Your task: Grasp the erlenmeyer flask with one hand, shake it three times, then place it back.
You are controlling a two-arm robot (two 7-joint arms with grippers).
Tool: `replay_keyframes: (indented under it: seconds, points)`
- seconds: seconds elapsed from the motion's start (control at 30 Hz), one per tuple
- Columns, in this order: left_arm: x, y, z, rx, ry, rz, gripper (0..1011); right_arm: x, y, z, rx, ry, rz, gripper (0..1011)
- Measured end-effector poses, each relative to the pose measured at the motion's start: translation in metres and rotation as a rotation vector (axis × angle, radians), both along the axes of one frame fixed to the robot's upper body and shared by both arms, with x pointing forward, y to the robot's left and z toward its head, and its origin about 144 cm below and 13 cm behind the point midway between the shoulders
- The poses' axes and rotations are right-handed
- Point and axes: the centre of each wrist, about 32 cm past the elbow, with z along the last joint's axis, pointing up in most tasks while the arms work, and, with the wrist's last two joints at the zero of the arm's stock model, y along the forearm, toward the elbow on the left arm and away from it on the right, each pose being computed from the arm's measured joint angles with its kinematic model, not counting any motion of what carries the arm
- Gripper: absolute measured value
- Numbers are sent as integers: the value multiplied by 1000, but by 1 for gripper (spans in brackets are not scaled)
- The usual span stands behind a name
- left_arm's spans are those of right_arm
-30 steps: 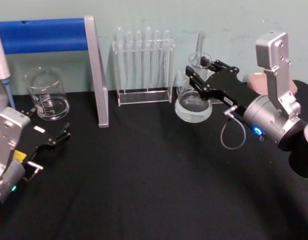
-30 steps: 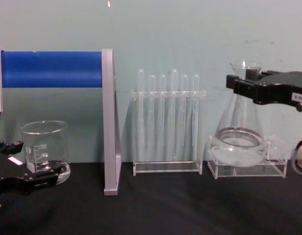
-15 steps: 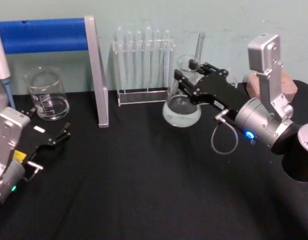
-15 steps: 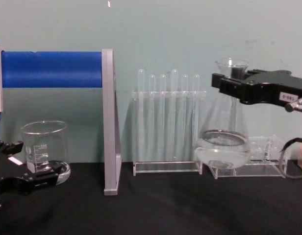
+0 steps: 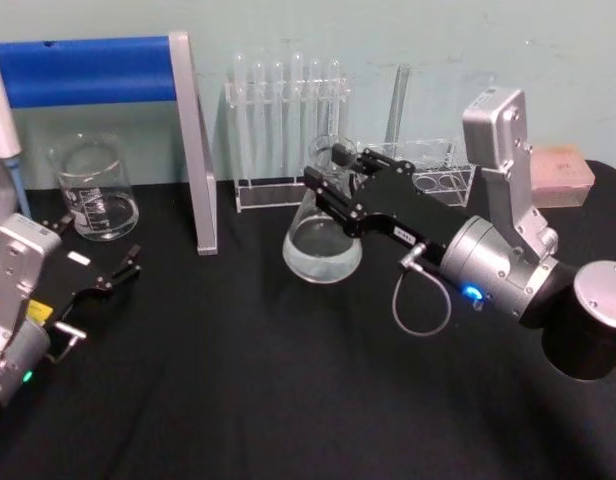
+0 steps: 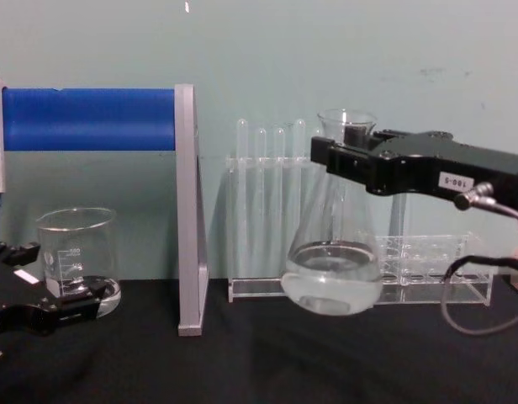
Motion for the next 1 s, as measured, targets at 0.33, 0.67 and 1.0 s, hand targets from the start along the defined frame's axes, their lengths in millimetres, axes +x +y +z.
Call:
replay_keyframes:
  seconds: [0.33, 0.67, 1.0]
  points:
    - [0, 0, 0, 0, 0, 0, 1001, -1, 2, -21, -9, 30, 38, 449]
    - [0, 0, 0, 0, 0, 0, 1001, -2, 3, -42, -17, 61, 54, 449]
    - [0, 0, 0, 0, 0, 0, 1001, -3, 5, -58, -26, 96, 53, 449]
